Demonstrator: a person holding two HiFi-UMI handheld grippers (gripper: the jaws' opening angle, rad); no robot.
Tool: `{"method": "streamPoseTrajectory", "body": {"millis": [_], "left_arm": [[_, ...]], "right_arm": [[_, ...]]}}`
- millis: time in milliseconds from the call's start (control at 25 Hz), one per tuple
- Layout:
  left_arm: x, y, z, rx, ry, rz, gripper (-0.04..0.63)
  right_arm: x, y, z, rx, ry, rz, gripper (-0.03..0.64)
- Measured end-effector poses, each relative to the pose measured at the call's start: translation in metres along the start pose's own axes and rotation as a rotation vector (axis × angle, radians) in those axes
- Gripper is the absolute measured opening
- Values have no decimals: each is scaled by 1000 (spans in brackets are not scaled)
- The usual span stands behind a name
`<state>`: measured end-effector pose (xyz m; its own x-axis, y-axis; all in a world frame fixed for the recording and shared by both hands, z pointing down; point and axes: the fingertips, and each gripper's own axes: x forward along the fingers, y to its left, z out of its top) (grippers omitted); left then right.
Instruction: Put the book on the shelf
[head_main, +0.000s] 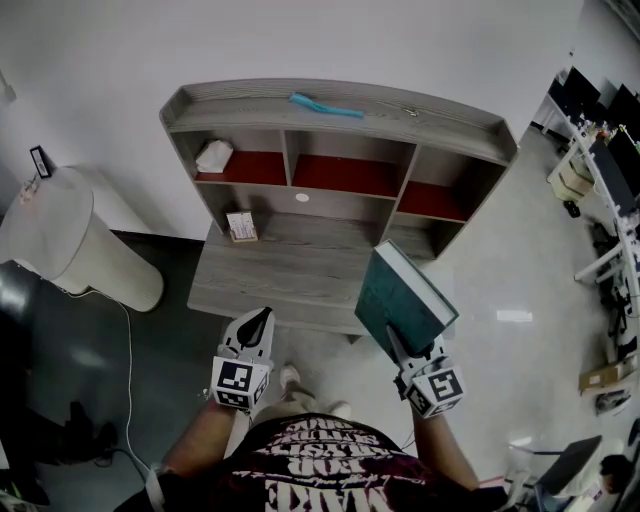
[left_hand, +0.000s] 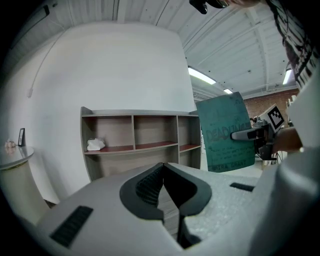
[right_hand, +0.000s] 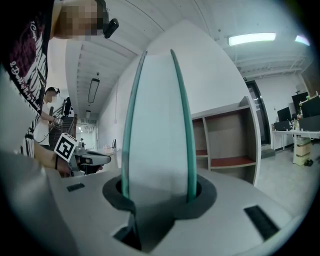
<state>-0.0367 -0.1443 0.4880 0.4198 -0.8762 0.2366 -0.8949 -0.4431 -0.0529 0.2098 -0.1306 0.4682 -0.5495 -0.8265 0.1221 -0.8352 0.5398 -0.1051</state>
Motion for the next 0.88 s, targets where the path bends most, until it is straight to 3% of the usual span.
{"method": "streamPoseTrajectory", "body": {"millis": [880], "left_arm": [[55,79,6,-16,2,-13,6]], "right_arm": [[98,-2,15,-5,-4,-4,163]]}}
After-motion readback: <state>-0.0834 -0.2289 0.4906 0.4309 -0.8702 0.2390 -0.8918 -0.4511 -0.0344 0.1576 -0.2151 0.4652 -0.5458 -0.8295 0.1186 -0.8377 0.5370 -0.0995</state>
